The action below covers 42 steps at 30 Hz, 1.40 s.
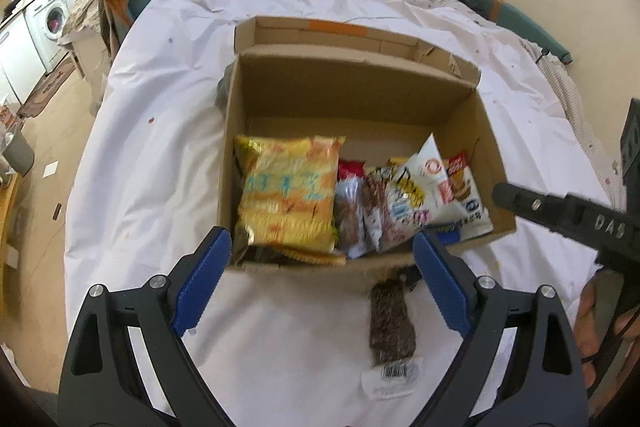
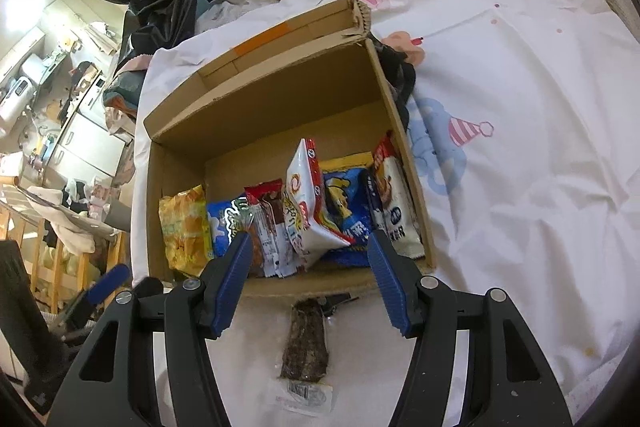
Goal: Organize snacks
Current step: 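Grasp the dark vacuum-packed snack with the left tool while the right tool grasps the blue-white bar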
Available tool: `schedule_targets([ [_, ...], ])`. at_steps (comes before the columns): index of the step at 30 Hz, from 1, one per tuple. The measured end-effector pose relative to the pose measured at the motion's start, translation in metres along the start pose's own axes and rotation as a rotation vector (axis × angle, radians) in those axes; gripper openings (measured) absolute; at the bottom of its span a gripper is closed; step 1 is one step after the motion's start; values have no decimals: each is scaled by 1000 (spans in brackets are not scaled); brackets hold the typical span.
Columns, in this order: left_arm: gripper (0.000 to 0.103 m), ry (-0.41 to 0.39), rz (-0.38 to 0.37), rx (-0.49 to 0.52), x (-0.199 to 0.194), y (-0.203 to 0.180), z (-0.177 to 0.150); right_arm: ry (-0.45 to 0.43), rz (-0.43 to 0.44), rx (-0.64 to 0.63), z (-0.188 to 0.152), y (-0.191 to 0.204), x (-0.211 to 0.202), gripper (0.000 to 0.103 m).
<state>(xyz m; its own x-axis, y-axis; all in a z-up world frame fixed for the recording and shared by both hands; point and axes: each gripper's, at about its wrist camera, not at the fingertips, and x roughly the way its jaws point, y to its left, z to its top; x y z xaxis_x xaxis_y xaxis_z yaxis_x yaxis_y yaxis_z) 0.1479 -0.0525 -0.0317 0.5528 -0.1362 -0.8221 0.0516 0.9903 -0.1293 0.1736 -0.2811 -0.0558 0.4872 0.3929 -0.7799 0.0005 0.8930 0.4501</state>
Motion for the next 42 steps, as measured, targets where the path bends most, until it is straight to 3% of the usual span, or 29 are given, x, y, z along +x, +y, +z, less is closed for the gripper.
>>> schedule_targets([
  [6, 91, 63, 4, 18, 14, -12, -26, 6, 1, 18, -18, -6, -9, 62],
  [14, 91, 233, 12, 130, 59, -51, -67, 37, -28, 55, -46, -29, -16, 62],
  [26, 91, 401, 18, 168, 107, -69, -88, 66, -69, 146, -59, -70, -19, 62],
  [31, 90, 403, 11, 191, 112, -74, -85, 76, -73, 163, -57, -71, -12, 62],
  [33, 79, 405, 11, 193, 112, -71, -84, 79, -75, 158, -57, -70, -11, 62],
  [35, 56, 415, -14, 193, 110, -70, -82, 82, -79, 153, -57, -68, -10, 62],
  [42, 39, 430, -77, 115, 94, -43, -80, 93, -63, 172, -57, -67, -7, 62],
])
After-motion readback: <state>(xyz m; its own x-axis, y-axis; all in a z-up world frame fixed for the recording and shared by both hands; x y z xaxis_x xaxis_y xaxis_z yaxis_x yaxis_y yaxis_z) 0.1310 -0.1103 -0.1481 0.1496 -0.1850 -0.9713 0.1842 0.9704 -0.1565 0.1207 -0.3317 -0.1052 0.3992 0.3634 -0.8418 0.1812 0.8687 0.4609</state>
